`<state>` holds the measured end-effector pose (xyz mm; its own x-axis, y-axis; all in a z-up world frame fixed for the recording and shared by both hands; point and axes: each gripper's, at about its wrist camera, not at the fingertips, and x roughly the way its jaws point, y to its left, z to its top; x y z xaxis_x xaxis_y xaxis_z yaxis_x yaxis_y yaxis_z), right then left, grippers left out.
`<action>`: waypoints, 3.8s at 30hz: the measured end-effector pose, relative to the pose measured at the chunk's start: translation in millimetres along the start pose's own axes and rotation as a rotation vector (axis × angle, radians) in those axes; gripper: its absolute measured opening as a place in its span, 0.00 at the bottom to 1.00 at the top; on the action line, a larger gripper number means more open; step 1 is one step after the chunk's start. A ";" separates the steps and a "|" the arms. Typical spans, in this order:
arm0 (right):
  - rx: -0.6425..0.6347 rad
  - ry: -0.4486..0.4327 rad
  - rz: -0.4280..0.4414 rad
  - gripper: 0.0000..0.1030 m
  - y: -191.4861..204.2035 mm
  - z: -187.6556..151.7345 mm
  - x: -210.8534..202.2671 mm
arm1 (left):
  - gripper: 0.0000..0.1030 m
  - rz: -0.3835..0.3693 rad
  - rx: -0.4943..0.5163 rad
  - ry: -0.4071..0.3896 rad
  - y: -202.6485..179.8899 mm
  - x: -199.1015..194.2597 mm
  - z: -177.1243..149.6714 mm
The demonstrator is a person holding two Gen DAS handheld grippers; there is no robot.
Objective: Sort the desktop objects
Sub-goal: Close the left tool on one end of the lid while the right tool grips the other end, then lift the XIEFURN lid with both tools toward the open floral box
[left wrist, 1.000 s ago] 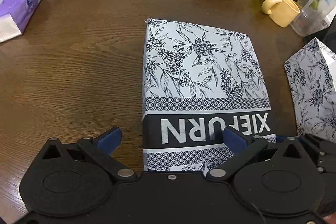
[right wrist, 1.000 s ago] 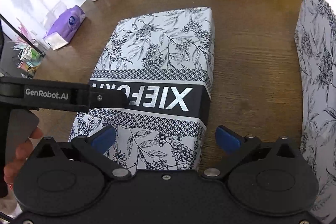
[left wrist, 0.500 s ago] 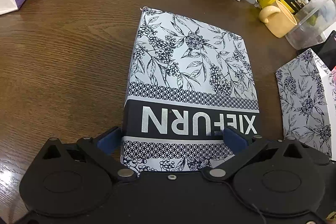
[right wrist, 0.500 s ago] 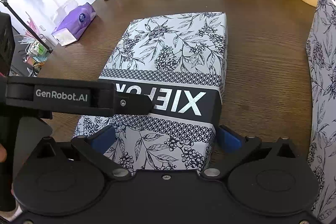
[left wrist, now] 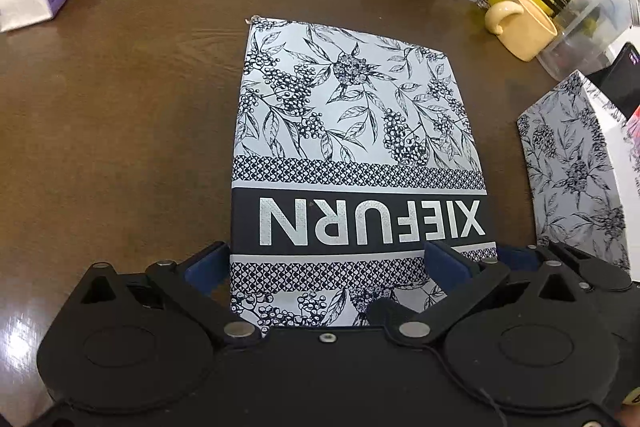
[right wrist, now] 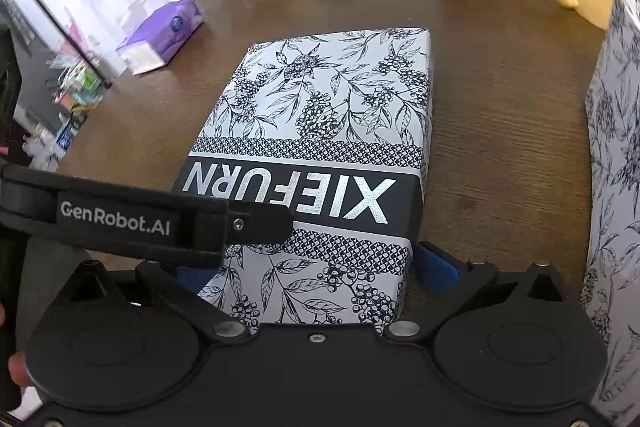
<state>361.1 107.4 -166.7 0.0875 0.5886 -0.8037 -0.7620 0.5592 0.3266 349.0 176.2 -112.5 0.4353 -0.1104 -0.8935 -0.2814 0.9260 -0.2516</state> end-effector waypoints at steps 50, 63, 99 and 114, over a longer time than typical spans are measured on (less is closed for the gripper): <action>-0.128 -0.168 -0.065 1.00 157.8 -147.2 -168.2 | 1.00 0.005 0.033 -0.191 17.7 -197.6 -177.3; -0.136 -0.175 -0.071 1.00 148.2 -164.0 -191.5 | 1.00 0.006 0.035 -0.200 -3.0 -206.6 -197.0; -0.121 -0.309 -0.114 0.99 12.4 -233.8 -312.6 | 1.00 -0.003 0.112 -0.246 -171.3 -191.9 -261.6; -0.061 -0.343 -0.181 0.99 -29.0 -245.6 -337.2 | 1.00 -0.056 0.169 -0.235 -206.2 -171.1 -262.1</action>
<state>196.2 -250.7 -27.3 0.4257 0.6506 -0.6289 -0.7504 0.6422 0.1565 108.4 -90.5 -5.3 0.6377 -0.0944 -0.7645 -0.1137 0.9700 -0.2147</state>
